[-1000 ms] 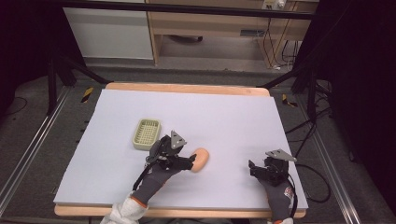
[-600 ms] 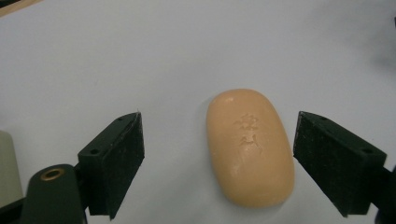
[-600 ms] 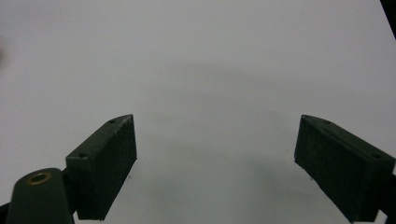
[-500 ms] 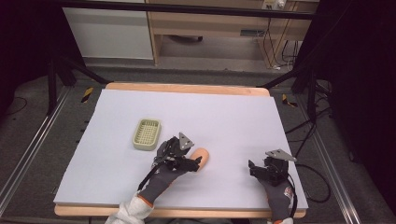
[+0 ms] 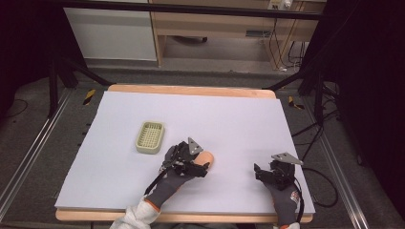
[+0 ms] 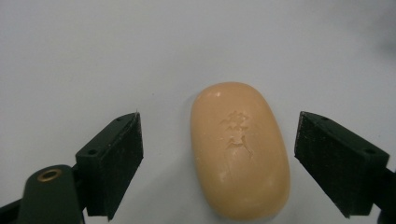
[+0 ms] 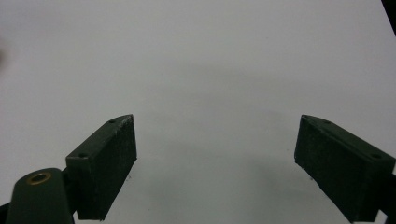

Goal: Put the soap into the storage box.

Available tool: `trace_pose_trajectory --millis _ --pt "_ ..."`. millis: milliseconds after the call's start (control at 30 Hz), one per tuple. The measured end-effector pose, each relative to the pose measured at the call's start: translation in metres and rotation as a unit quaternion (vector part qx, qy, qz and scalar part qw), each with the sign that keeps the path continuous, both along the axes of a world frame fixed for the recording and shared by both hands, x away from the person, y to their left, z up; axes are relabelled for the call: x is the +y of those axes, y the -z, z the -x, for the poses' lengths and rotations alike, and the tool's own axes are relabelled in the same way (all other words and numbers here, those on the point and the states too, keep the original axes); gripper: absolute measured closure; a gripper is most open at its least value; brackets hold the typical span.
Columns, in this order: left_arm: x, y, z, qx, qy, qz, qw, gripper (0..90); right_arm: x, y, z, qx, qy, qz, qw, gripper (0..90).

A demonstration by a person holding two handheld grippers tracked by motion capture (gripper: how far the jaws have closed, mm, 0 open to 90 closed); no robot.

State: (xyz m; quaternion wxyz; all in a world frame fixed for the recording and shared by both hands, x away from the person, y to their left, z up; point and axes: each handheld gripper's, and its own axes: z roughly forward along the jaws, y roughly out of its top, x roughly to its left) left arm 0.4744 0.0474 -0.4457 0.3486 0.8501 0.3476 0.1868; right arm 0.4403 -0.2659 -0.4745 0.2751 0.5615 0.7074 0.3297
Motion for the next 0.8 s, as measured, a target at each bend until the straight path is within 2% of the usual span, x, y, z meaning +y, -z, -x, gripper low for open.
trace_pose_trajectory --millis 433,633,800 --pt "-0.01 0.01 -0.004 0.008 -0.001 -0.005 1.0 14.1 0.0 0.0 0.0 0.001 0.0 -0.001 1.0 13.1" --pt "-0.014 0.014 -0.005 0.013 0.002 -0.016 0.9998 14.0 0.0 0.0 0.0 0.002 -0.001 -0.001 1.0 13.2" --pt "-0.015 0.018 -0.007 0.021 0.002 -0.014 0.9997 14.3 0.001 0.0 0.0 0.002 0.0 -0.002 1.0 13.1"
